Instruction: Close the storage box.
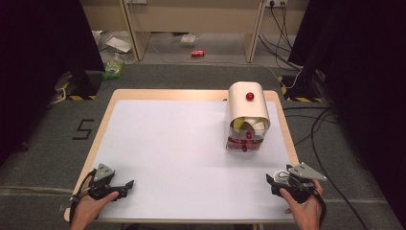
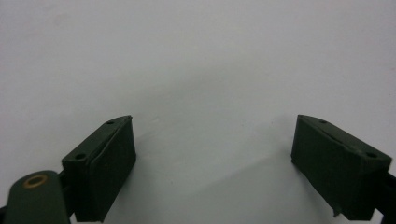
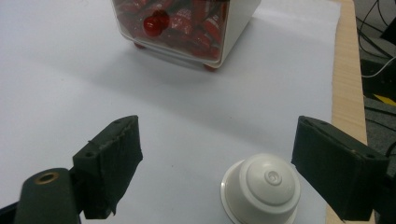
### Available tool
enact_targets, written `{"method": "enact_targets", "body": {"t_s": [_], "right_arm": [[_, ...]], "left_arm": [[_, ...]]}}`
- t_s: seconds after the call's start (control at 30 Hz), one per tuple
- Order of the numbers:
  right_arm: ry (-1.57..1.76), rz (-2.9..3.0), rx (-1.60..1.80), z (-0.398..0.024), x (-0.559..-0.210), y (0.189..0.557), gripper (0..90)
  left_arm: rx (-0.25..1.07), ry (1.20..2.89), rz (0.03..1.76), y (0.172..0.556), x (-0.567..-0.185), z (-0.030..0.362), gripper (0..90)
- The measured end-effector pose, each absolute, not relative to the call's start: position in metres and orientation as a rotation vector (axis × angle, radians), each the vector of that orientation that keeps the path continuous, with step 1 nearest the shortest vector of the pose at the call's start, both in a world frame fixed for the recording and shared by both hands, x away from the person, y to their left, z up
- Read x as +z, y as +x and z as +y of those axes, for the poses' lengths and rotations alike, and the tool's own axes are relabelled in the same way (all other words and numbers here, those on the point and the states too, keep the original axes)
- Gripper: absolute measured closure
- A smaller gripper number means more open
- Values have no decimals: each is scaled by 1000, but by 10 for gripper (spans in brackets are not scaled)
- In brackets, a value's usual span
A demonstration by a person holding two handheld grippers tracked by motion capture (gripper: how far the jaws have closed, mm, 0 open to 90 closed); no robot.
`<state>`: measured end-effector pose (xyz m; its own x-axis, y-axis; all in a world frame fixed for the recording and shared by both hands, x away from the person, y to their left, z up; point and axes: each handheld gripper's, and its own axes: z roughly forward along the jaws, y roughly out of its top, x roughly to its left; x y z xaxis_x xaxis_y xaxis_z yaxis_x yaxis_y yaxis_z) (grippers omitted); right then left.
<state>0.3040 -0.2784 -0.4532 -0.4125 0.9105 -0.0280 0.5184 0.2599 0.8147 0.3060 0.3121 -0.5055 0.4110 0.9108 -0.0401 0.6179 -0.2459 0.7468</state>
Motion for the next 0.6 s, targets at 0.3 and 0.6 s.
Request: {"method": "enact_targets", "body": {"t_s": [0.3, 0.6], "right_arm": [[1289, 2058, 1005, -277, -461, 295, 166], [1311, 2056, 992, -282, -468, 288, 167]], "left_arm": [[535, 1969, 1298, 306, -506, 312, 128], [535, 1969, 1297, 306, -506, 312, 128]]}}
